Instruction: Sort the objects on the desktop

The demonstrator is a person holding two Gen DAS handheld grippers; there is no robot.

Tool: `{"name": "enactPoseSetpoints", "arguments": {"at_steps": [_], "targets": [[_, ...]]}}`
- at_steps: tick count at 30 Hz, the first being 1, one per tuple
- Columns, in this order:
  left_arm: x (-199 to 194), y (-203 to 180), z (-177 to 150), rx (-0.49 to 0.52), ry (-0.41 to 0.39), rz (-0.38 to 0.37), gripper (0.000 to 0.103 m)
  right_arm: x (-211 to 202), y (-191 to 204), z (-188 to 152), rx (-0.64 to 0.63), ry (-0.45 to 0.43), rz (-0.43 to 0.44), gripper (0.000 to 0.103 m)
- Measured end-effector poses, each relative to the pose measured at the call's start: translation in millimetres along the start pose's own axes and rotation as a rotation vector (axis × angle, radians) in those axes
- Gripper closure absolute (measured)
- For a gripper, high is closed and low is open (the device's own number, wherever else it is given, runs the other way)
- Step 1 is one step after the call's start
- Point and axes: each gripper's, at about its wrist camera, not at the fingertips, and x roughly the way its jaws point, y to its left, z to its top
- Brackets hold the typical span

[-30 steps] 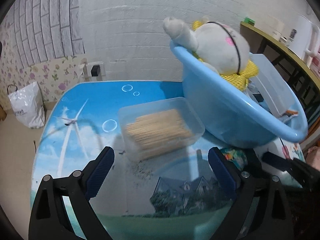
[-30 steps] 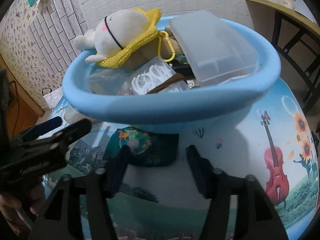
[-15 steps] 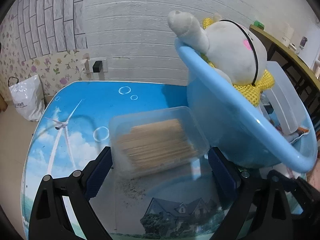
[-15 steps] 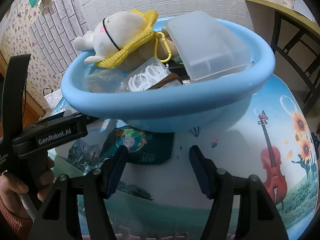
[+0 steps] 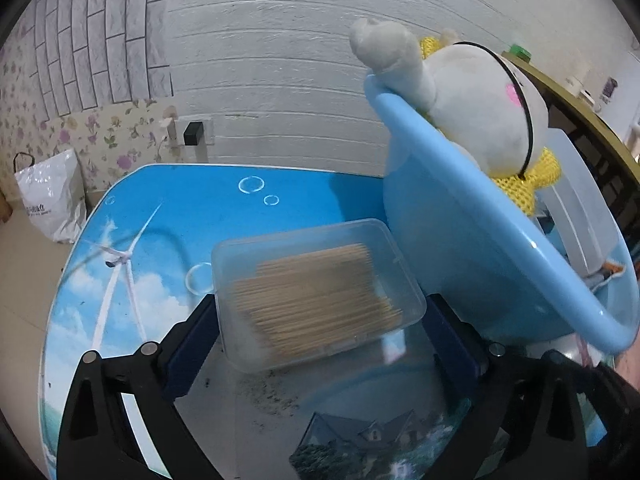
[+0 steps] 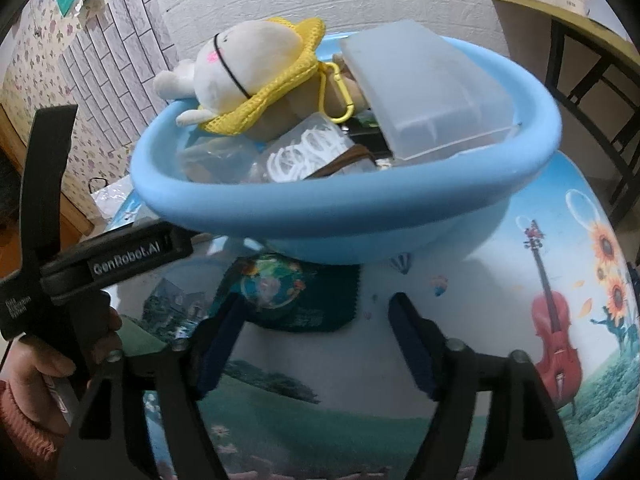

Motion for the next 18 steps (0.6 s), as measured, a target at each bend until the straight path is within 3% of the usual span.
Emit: {"name": "enactPoseSetpoints", "arguments": {"at_steps": [3,13,16,18], "targets": [[-4.2,7.2,-3.5,-0.006,0.005,0.000,0.005,2.2,7.9,0.8,-0.023,-0.016,-0.004,0.012],[-25.5,27.9,-19.1,0.011,0.019,0.021,0.004,28.0,39.5,2.8,-0.123,0.017,-0.120,0.009],[-29.2,32.5,-23.6,-0.006,0.020,0.008,0.005,26.8,48.1,3.0,-0.136,0.021,-0.130,0.010],[-31.5,32.2,-25.6,-0.001,0.021,0.007,0.004,21.5,45.0,5.0,-0.123,0.008,-0.130,0.023]]}}
